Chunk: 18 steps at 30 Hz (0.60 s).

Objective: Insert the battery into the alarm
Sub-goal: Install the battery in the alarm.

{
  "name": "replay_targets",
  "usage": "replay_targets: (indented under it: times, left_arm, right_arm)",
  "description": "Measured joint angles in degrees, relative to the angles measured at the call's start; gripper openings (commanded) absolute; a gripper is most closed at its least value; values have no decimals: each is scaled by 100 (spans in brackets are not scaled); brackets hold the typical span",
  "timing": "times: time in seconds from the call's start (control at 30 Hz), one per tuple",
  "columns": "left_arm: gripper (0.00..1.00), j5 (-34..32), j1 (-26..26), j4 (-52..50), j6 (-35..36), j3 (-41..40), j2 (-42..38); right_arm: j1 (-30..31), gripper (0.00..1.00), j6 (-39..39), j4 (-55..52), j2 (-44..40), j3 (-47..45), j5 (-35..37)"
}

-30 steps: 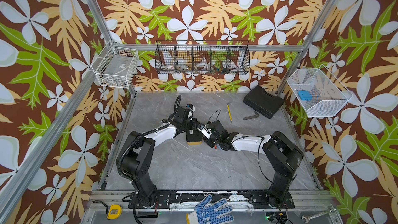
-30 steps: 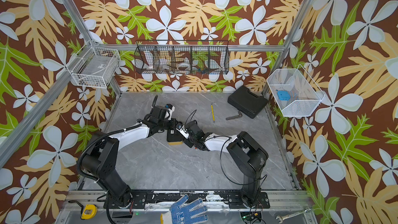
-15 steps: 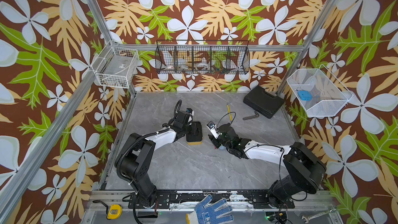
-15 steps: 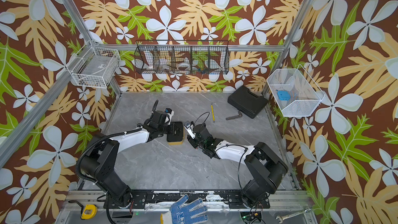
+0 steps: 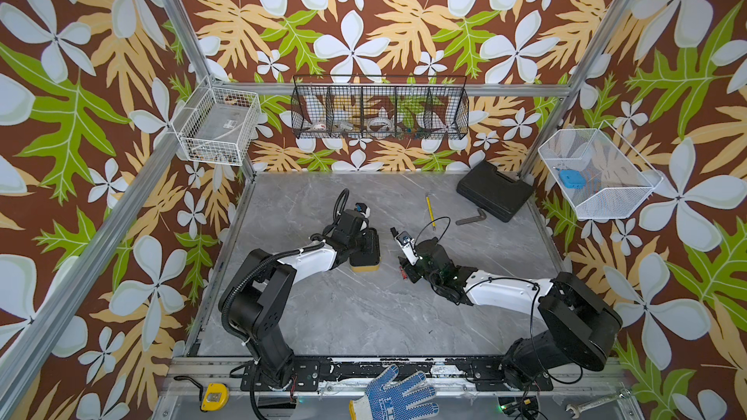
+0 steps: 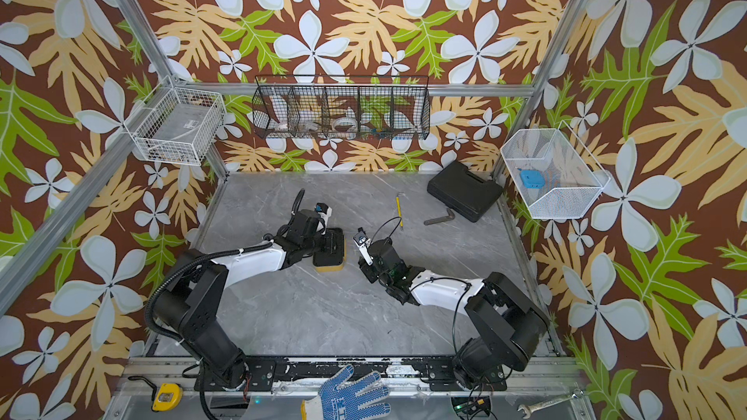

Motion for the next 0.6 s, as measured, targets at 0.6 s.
replay_targets:
  times: [0.6]
  left_arm:
    - [11,-960,-369,256,-190,-280,-33]
  right_arm:
    - [0,50,133,125,-146,-251,190]
